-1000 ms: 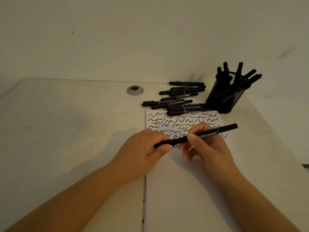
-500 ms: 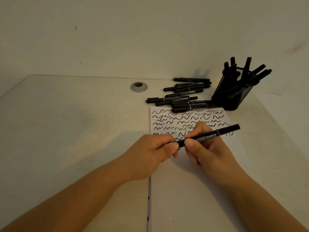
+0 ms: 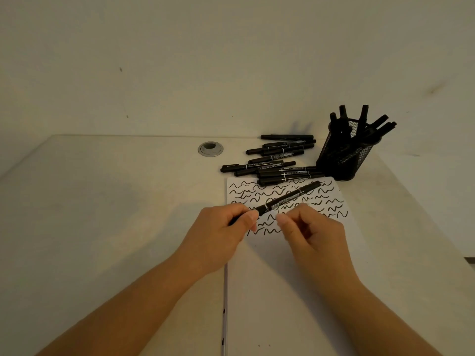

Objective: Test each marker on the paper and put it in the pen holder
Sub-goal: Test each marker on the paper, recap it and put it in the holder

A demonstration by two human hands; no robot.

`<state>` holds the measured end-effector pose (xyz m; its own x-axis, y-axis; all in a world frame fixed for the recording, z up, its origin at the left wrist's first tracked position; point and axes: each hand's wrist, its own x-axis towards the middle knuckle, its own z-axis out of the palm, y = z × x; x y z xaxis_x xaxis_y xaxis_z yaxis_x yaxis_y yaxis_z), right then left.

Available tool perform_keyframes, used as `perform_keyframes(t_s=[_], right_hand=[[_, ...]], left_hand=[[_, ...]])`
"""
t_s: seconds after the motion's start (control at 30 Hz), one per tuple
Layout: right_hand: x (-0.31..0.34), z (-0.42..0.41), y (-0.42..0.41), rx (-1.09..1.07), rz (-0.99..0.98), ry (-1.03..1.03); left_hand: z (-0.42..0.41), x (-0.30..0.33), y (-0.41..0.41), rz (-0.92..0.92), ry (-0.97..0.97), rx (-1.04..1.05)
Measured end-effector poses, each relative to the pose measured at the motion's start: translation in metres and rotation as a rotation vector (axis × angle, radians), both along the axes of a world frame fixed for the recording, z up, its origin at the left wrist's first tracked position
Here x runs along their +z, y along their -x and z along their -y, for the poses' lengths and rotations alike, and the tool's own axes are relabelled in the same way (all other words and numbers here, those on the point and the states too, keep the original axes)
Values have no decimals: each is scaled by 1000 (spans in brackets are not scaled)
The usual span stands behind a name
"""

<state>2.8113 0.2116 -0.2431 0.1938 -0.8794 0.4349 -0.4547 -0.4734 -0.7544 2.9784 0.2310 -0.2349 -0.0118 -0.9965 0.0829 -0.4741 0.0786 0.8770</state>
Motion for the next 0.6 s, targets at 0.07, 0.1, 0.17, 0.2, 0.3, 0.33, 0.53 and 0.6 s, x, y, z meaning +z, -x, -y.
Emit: perform_keyframes(t_s=[0.07, 0.1, 0.17, 0.2, 0.3, 0.33, 0.53, 0.6], right_hand=[[8, -2, -1, -38, -191, 245], [12, -3, -2, -45, -277, 339], [19, -4, -2, -41, -439, 414], [22, -3, -1, -34, -517, 423], [26, 1, 1, -1, -664, 463], [27, 4, 2, 21, -673, 483], [39, 22, 21, 35, -648, 479], [47, 32, 34, -40, -609, 427]], left_hand=[[0, -1, 0, 47, 10, 16], [-1, -1, -1, 77, 15, 19], [-1, 0, -1, 151, 26, 20], [-1, 1, -1, 176, 36, 23], [-2, 10, 4, 224, 96, 8], [-1, 13, 7, 268, 128, 0], [8, 33, 22, 445, 304, -30], [12, 37, 24, 458, 337, -38]])
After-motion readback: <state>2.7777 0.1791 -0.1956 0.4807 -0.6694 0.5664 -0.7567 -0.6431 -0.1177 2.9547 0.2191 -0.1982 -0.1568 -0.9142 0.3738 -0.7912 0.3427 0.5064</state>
